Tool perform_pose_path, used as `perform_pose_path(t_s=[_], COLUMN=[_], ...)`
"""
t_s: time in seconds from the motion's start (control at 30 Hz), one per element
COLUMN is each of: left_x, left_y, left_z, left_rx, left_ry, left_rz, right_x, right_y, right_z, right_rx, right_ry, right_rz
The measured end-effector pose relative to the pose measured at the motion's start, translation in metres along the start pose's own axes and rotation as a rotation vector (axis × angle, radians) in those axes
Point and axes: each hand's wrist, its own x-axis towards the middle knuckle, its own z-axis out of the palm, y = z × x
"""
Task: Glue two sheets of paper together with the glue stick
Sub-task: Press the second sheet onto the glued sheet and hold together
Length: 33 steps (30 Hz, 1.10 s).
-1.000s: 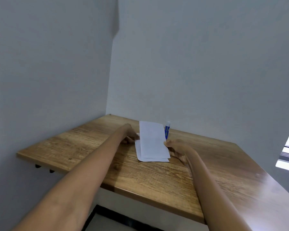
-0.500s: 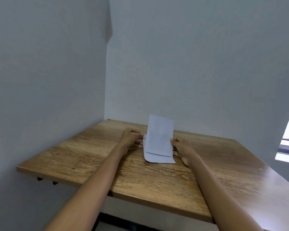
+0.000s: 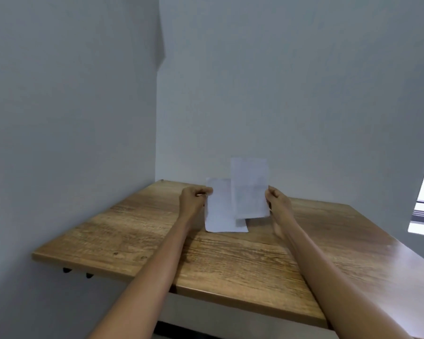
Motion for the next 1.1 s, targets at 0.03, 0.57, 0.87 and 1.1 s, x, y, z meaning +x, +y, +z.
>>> perform_pose_path(t_s=[0.03,0.57,0.87,1.1], left_x=[0.000,0.004,0.009,0.012], left_y=[0.002,-0.001,-0.004,-0.006], left_z=[0.000,0.004,-0.002,-0.004], left_rx=[-0.023,-0.089,-0.261,-0.273], left_ry=[-0.001,-0.162,0.002,0.093], left_rz=[0.018,0.017,-0.019,0.007], right_x=[0.001,0.031,0.025,0.010], right_y=[-0.004,-0.077,-0.056,-0.006], right_z=[0.001,0.067,0.064,0.042], right_rx=[-0.037,-1.538,-0.790,-0.280], right_ry=[-0.002,-0.508,0.113,0.070], right_rz=[-0.039,-0.691,-0.778,-0.094])
